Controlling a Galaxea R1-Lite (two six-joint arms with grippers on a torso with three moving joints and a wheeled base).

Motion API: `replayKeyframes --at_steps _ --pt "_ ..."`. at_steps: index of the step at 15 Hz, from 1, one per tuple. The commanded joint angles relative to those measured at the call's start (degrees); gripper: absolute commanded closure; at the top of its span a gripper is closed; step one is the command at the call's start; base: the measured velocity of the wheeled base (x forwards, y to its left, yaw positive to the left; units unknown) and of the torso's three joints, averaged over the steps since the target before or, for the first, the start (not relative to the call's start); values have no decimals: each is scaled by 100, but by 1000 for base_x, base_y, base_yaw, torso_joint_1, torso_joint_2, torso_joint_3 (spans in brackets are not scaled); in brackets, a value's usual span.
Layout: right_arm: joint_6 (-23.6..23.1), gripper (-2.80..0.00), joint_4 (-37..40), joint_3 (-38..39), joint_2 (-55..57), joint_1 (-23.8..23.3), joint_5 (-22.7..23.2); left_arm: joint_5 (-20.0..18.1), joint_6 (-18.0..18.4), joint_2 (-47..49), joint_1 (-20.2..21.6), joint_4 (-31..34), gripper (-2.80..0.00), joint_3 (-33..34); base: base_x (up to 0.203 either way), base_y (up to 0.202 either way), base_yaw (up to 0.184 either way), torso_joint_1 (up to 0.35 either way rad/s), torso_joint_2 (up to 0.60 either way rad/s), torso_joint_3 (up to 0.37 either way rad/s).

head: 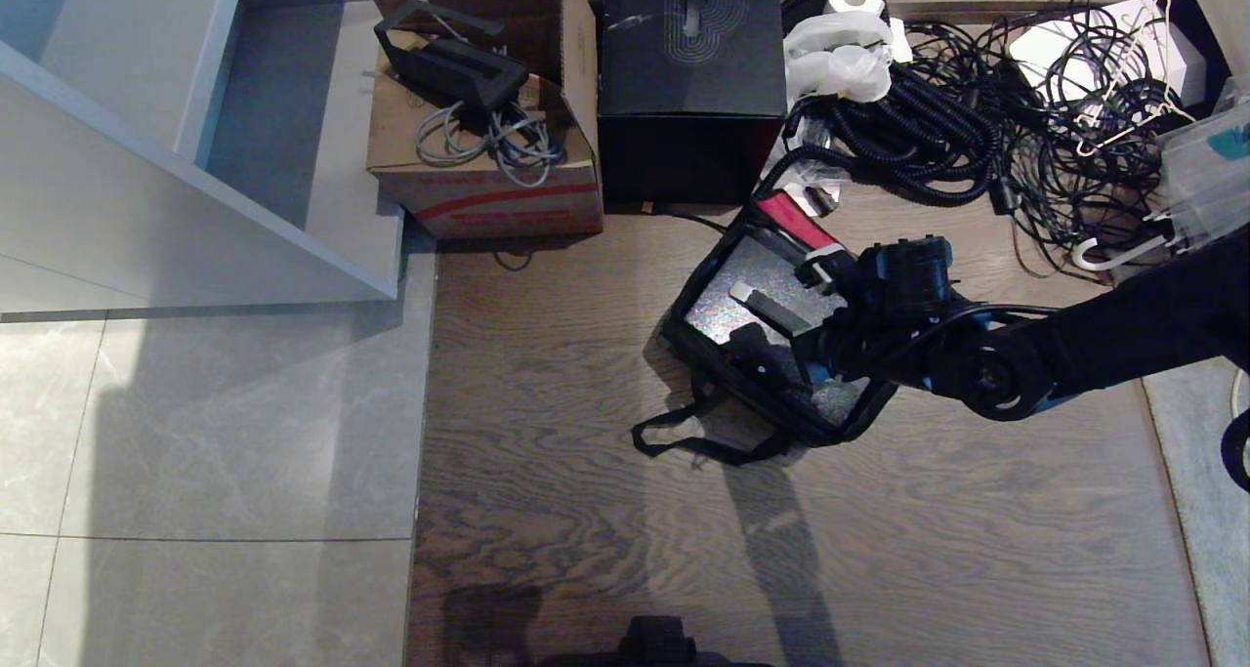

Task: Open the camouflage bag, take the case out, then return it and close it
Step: Grip the handle

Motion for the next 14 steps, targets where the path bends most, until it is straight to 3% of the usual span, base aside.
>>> replayKeyframes --at_steps 1,7,8,11,12,14 --pt "-11 -280 -4 9 5 10 -7 2 -2 0 0 -1 0 0 0 0 0 0 0 0" --pt "-75 -280 -41 -8 50 11 -33 2 -2 0 0 -1 0 0 0 0 0 0 0 0" --pt "-378 -280 -345 2 119 32 -36 2 -2 0 0 -1 0 0 0 0 0 0 0 0" --pt "-2479 -280 -1804 176 369 98 -296 2 -2 0 0 -1 0 0 0 0 0 0 0 0" --pt "-2909 -280 -2239 274 486 140 -655 2 -2 0 0 -1 0 0 0 0 0 0 0 0" --pt "-3222 -280 -2506 368 646 308 -1629 2 -2 0 0 -1 0 0 0 0 0 0 0 0"
